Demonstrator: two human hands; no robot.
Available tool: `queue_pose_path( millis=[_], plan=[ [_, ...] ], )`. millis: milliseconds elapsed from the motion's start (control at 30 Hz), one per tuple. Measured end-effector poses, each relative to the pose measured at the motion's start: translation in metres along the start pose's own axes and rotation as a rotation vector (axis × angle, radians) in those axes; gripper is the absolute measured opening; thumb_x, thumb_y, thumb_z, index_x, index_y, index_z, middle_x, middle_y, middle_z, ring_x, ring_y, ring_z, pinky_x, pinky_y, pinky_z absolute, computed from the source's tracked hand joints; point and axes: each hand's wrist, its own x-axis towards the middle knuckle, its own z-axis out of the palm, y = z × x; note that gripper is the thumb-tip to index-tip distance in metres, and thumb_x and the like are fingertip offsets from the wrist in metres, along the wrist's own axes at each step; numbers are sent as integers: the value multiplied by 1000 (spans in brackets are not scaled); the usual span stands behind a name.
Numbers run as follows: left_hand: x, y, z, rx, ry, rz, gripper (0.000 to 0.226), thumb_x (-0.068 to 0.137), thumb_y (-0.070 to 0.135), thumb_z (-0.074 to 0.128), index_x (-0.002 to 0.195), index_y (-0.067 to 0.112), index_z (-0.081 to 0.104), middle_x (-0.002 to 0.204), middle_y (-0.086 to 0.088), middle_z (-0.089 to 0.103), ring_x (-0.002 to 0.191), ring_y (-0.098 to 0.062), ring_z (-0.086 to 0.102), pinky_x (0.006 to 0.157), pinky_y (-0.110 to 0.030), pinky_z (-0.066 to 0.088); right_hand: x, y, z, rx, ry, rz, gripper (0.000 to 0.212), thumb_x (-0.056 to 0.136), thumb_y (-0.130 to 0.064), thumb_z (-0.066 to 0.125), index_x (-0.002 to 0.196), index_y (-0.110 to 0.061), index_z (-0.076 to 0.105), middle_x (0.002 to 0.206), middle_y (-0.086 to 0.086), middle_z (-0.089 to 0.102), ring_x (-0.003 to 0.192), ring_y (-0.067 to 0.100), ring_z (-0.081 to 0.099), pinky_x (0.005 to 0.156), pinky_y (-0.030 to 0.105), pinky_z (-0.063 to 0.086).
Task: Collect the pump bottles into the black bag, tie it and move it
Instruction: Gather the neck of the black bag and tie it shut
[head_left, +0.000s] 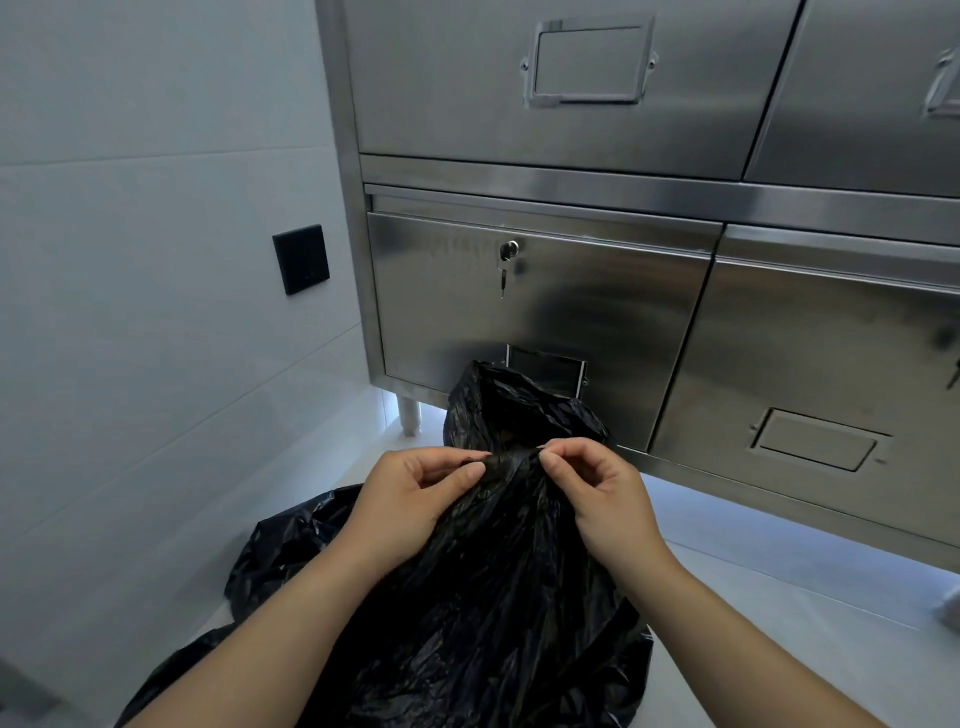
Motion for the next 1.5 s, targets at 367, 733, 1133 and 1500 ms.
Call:
queue_pose_path(
  millis=[367,733,1133,1500],
  plan=[
    [4,-3,-7,230,82,70,21,83,14,71,74,33,74,74,14,75,68,1,69,64,-4,45,-9,-3,-30,169,159,180,9,88,-20,61,83,-16,67,82,3,69,83,18,62,84,34,50],
    [4,4,19,296,12,44,18,78,47,66,94,39,64,91,22,66,86,8,60,74,-6,43,-10,-15,-21,65,43,-44,7,88,-13,61,81,-16,62,62,-12,64,58,1,60,50,15,46],
    [8,-2,36,222,251,53,15,70,40,77,81,35,69,81,13,73,77,-2,68,75,-26,55,-20,-2,-10,170,91,65,17,70,-28,74,87,-30,74,93,-1,74,86,8,70,71,14,51],
    [4,-4,35,192,175,-19,15,74,44,74,83,33,71,80,22,72,75,5,67,68,-10,49,-9,-8,-1,33,153,-48,12,86,-21,65,78,-27,72,92,0,70,85,6,66,72,13,48]
  ],
)
